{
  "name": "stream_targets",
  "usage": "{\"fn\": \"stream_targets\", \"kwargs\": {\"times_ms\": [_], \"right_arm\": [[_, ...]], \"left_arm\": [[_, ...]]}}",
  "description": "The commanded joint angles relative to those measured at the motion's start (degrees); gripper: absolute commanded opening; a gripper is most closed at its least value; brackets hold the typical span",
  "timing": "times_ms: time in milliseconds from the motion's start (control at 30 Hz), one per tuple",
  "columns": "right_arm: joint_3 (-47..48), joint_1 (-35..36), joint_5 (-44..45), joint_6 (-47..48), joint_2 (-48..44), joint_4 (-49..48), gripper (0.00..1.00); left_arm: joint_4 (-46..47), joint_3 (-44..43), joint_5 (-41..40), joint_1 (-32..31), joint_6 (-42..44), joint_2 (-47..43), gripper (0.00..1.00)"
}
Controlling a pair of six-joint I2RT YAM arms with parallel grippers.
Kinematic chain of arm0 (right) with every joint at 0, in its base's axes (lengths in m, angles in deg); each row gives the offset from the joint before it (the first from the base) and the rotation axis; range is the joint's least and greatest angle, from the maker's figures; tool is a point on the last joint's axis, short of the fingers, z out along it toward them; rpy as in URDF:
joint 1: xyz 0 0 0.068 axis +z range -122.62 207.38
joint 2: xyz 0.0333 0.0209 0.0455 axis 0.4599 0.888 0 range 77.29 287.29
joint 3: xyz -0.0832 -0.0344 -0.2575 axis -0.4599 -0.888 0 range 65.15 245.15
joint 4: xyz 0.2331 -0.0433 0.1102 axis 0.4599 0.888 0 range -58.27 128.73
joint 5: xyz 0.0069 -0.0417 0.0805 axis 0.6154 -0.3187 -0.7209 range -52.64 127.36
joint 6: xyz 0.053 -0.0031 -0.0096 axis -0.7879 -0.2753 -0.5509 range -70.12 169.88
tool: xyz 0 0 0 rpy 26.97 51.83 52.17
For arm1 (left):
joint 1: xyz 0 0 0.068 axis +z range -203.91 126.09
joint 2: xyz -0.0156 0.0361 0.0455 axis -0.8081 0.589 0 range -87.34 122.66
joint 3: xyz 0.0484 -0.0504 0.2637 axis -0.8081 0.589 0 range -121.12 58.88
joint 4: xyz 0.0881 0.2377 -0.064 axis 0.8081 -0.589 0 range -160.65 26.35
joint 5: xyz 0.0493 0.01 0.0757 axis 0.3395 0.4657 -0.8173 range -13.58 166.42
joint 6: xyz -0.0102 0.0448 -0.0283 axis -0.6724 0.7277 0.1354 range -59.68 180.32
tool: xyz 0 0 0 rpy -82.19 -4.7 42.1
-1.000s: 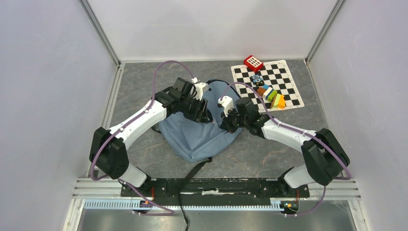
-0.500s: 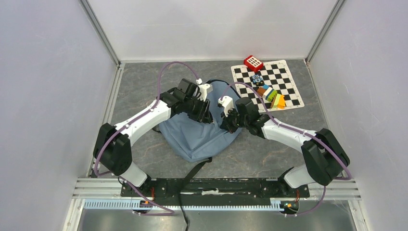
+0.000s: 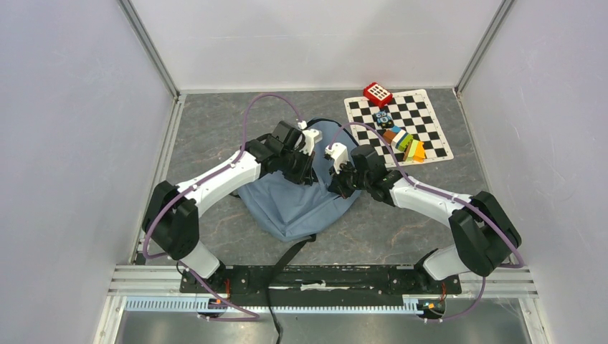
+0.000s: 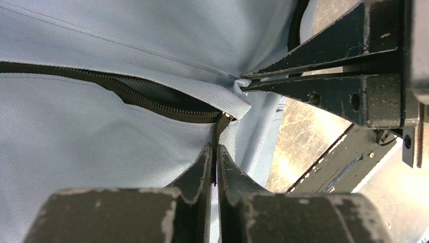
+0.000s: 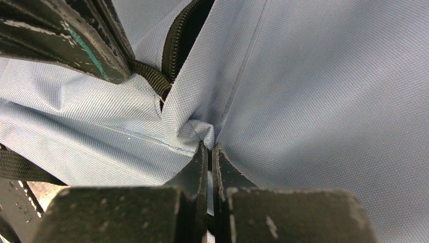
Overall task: Pack the student bag
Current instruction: Zip the student bag at the center of the board.
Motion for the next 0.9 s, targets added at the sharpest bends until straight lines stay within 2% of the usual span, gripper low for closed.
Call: {"fn": "stream_targets", "kwargs": {"times_ms": [0,267,567,733,867], "right_arm": [[-0.7,-0.2,1.9,-0.5,-1.2,2.5,0.00],[-2.2,-0.3,5.1,0.7,-2.6,3.7,0.00],[-5.1,-0.2,8.8,1.0,-4.6,4.1,0.00],[-5.5,-0.2,9.8,0.8,-5.2,3.8,0.00],[-4.0,-0.2,8.0,1.1,-6.3,4.1,0.00]], "left_arm": [[0.5,-1.4,-2.1,-0.5,0.6,-1.4,0.04],[-2.7,-9.3,-7.6,-0.4,-1.3,-1.1,0.02],[-8.4,-16.8,-15.3,1.7,-2.9,5.2,0.02],[-7.6,-17.1,-12.7,3.4,-5.1,6.5,0.02],[-6.1,-16.8,-4.8,3.6,-4.6,7.0,0.02]]}}
